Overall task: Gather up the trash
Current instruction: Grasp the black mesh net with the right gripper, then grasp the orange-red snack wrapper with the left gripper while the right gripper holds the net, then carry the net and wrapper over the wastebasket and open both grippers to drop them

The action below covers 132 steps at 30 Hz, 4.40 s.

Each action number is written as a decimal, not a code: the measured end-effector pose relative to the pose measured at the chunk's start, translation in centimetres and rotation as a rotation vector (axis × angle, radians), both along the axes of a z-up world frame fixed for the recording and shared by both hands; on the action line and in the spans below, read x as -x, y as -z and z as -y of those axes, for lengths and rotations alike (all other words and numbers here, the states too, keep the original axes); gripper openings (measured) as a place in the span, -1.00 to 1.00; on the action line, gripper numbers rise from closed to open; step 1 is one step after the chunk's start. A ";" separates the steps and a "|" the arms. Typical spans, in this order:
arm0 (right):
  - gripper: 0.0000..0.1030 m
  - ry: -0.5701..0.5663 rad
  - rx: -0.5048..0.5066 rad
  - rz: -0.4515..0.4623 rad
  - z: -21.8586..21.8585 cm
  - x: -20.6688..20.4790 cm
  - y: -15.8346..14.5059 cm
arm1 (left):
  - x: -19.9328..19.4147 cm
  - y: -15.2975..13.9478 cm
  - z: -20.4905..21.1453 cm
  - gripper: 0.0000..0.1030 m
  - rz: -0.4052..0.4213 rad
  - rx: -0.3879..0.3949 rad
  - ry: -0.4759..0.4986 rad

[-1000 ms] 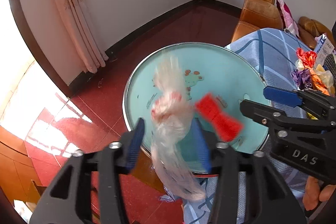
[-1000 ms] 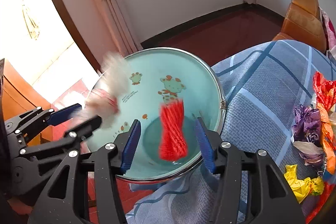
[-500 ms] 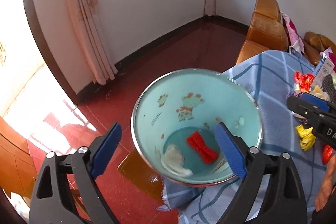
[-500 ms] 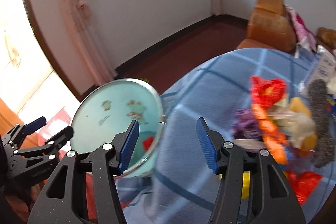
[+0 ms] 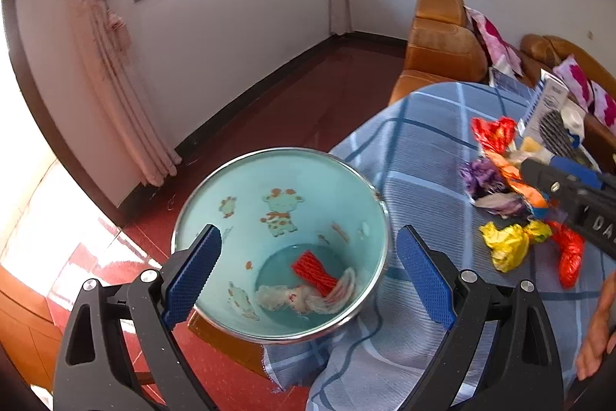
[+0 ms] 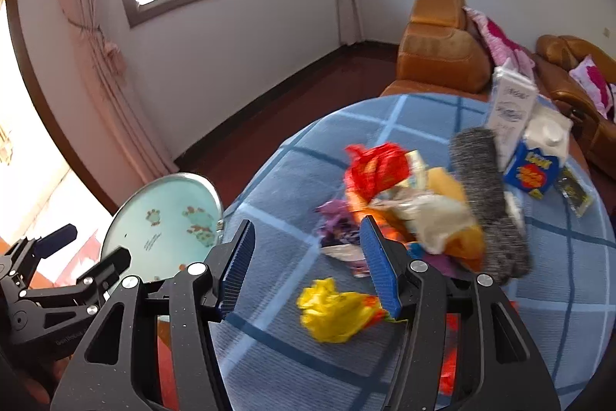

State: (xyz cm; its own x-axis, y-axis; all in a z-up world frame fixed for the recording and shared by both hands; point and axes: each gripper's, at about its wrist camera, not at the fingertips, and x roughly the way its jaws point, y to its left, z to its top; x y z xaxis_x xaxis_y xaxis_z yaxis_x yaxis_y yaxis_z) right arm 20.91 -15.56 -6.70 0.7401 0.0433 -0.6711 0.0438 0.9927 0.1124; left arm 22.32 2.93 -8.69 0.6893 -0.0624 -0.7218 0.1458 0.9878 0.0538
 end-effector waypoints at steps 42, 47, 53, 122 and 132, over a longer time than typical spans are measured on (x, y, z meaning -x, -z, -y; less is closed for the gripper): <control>-0.53 0.213 -0.045 0.058 13.6 3.5 0.3 | -3.9 1.9 17.3 0.39 -0.057 0.136 0.209; -0.52 0.244 -0.065 0.048 14.8 4.3 0.5 | -5.0 3.9 20.0 0.18 -0.119 0.142 0.215; -0.52 0.267 -0.082 0.030 15.6 5.1 1.0 | -4.8 4.7 20.6 -0.40 -0.131 0.173 0.269; -0.52 -0.130 -0.015 -0.036 -6.2 0.0 1.0 | 0.5 0.1 -7.5 -0.49 0.030 0.101 -0.086; -0.52 -0.186 -0.014 -0.077 -9.4 -2.0 2.3 | 0.0 0.7 -8.3 -0.49 0.014 0.103 -0.087</control>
